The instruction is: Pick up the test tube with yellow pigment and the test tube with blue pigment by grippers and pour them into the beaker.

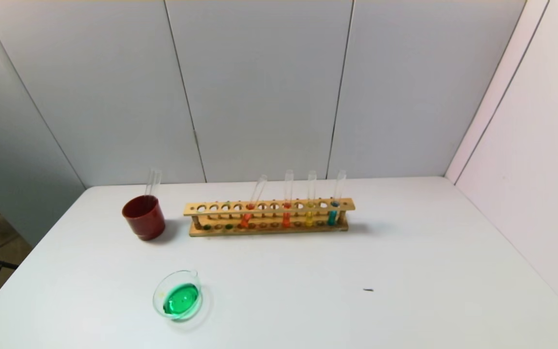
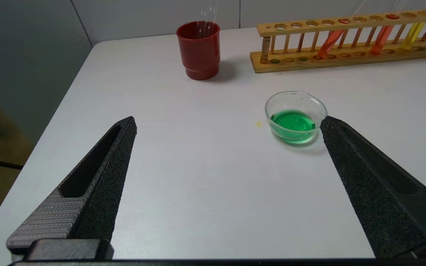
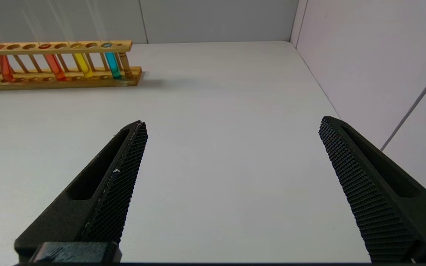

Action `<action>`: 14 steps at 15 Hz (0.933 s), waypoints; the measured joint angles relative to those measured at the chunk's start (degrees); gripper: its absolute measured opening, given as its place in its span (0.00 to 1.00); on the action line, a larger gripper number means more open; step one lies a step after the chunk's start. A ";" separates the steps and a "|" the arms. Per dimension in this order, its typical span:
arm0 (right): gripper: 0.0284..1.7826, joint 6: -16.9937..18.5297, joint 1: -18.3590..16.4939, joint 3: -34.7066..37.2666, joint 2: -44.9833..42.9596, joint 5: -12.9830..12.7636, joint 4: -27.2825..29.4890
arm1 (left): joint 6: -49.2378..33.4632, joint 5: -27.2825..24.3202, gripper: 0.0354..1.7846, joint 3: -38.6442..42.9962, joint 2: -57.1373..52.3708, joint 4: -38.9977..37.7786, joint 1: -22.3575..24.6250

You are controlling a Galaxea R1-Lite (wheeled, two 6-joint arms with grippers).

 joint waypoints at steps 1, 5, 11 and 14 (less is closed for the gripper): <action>0.95 0.00 0.00 0.00 0.00 0.00 0.00 | 0.06 0.04 0.98 0.00 0.00 -0.09 0.00; 0.95 -0.33 0.00 0.00 0.00 0.00 0.02 | 0.06 0.04 0.98 0.02 -0.02 -0.09 -0.02; 0.95 -0.15 0.00 0.00 0.00 -0.02 0.07 | 0.06 0.01 0.98 0.02 -0.02 -0.09 0.00; 0.95 -0.02 0.00 0.00 0.00 -0.02 0.02 | 0.06 0.04 0.98 0.02 -0.02 -0.06 0.00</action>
